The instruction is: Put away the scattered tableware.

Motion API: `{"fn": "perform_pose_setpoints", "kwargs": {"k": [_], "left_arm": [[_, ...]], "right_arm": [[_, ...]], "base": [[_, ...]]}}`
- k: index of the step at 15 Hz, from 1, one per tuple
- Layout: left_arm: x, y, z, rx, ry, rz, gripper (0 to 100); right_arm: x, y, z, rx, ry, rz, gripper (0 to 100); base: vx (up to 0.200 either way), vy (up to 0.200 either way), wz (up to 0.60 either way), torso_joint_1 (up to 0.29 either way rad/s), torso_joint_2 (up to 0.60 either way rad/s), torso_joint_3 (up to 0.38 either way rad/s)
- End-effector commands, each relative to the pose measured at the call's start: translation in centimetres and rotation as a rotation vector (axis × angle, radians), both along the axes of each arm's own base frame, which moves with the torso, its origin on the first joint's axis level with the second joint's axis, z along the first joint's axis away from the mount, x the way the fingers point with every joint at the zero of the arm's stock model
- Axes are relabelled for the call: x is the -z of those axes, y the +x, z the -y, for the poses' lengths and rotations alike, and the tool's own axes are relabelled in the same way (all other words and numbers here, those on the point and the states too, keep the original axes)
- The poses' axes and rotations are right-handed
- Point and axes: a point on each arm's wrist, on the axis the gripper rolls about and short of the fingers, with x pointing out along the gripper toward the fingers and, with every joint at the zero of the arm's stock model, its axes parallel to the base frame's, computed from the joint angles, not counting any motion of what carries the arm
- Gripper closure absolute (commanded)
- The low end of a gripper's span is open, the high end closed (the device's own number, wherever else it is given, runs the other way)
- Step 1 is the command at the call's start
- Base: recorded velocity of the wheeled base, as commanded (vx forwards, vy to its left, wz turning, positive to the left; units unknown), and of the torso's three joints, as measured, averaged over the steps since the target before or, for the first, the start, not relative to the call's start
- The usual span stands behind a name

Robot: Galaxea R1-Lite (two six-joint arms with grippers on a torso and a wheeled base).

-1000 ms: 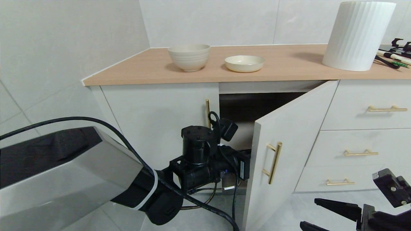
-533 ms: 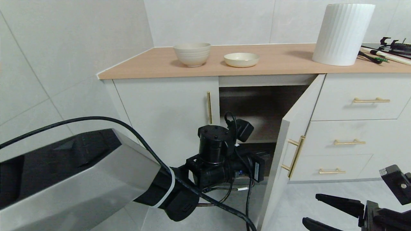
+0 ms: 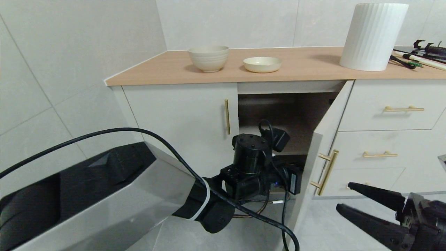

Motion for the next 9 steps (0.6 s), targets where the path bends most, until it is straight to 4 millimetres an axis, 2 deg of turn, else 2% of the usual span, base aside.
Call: {"fn": "perform_pose_setpoints", "kwargs": {"k": [1,2,4,6,9], "left_arm": [[-1.3,-3.4,2.1,0.074,-0.02,0.019,100],[-2.1,-5.7,3.0,0.114,-0.031,0.028,100],[-3.1,-8.1,3.3,0.155,-0.037,0.033,100],[-3.2,-7.9,2.1,0.135,-0.027,0.025,100],[-3.3,-6.0,-2.1,-0.019,-0.03,0.04,100]], "right_arm": [[-5.3,-1.2,1.9,0.073,0.106,0.16,0],[-7.3,-2.4,2.8,0.083,0.133,0.204,0],[-9.8,-4.7,4.1,0.08,0.148,0.232,0],[-9.9,-5.3,4.4,0.077,0.12,0.188,0],[-8.9,-3.7,3.5,0.076,0.074,0.113,0]], "base": [[0.0,0.0,0.0,0.0,0.0,0.0],[0.0,0.0,0.0,0.0,0.0,0.0],[0.0,0.0,0.0,0.0,0.0,0.0],[0.0,0.0,0.0,0.0,0.0,0.0],[0.0,0.0,0.0,0.0,0.0,0.0]]}}
